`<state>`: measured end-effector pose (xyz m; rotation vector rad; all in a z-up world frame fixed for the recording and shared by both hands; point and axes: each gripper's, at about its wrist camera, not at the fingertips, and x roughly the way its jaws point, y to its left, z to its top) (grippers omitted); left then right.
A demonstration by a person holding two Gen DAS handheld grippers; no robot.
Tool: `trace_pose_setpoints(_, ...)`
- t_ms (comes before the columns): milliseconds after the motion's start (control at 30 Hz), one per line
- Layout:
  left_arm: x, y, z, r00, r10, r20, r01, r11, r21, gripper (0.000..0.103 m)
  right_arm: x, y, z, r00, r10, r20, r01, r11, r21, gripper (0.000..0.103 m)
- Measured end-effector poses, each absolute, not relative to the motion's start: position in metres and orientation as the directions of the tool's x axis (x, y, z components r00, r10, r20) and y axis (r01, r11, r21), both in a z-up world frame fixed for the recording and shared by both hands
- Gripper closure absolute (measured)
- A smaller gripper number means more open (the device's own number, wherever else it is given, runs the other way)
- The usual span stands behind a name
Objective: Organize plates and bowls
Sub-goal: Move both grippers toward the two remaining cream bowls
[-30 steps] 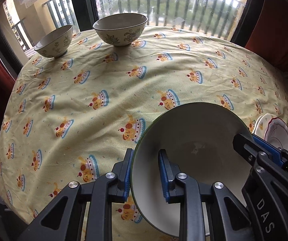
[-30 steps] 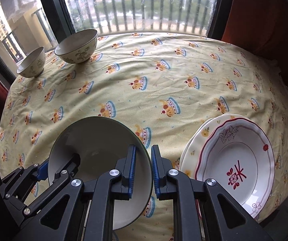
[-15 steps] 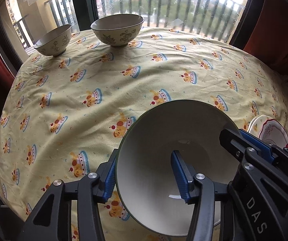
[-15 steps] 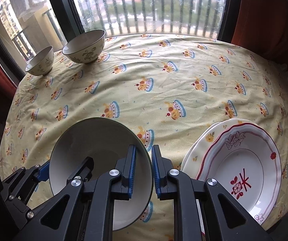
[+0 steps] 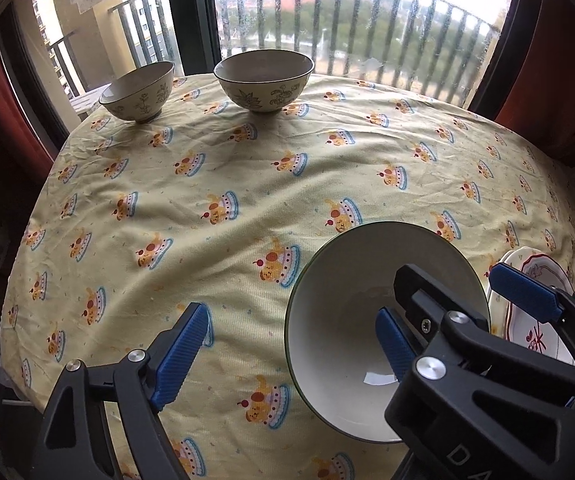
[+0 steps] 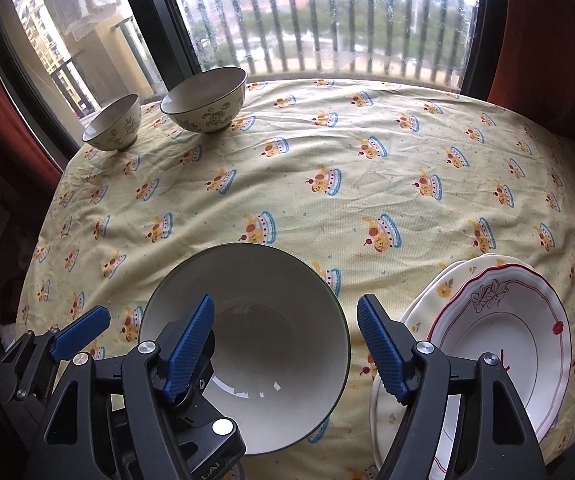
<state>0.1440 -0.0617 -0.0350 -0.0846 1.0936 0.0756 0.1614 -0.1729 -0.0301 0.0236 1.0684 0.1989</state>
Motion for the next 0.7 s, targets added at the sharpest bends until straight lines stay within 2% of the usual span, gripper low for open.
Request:
trace_pose_setpoints(200,0.146,-0.053,-0.032,0.462,0.003,-0.887,-0.104,0.993,-0.052,0.016,0.164,-0.164,-0.024,0.470,0.168,-0.866,-0.158,0.982,0.105,0.020)
trace_pose_setpoints(700,0.173,0.003,-0.014,0.468,-0.043,-0.883,-0.054,0.996,-0.077,0.016,0.187,-0.110,-0.004,0.487,0.122,-0.865,-0.117,0.990,0.074,0.020)
